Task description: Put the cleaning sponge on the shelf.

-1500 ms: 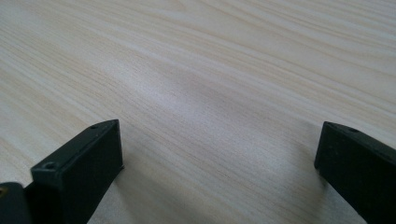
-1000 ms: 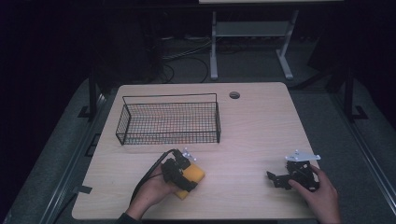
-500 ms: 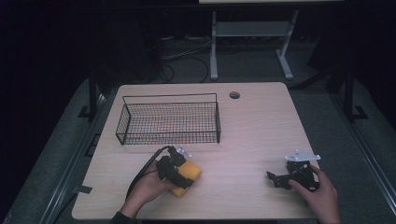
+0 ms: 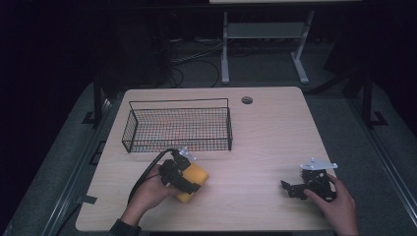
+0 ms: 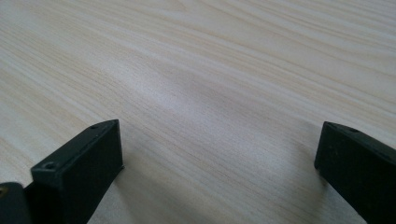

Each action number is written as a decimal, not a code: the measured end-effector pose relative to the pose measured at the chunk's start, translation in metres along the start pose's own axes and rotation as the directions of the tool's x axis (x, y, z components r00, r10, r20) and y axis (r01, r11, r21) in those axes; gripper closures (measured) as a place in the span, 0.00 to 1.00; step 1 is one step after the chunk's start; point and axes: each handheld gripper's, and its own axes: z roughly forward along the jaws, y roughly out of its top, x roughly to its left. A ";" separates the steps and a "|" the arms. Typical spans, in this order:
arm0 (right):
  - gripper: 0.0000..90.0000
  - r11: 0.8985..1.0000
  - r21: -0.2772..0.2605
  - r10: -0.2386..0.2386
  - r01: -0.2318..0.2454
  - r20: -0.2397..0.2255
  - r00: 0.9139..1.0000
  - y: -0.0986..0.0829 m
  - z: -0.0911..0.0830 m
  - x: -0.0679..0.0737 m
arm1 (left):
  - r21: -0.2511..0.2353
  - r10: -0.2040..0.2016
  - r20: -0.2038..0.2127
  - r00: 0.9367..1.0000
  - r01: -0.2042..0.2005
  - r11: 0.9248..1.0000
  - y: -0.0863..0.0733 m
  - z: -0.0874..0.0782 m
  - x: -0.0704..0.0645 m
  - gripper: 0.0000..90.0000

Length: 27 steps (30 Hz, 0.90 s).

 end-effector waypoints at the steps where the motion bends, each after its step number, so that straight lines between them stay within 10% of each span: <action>1: 0.00 1.000 0.000 0.000 0.000 0.000 1.000 0.000 0.000 0.000 | -0.002 -0.002 0.000 1.000 0.002 1.000 0.001 -0.001 0.001 0.24; 27: 0.00 1.000 0.000 0.000 0.000 0.000 1.000 0.000 0.000 0.000 | -0.038 -0.026 -0.018 0.999 0.025 0.999 0.016 -0.026 0.020 0.24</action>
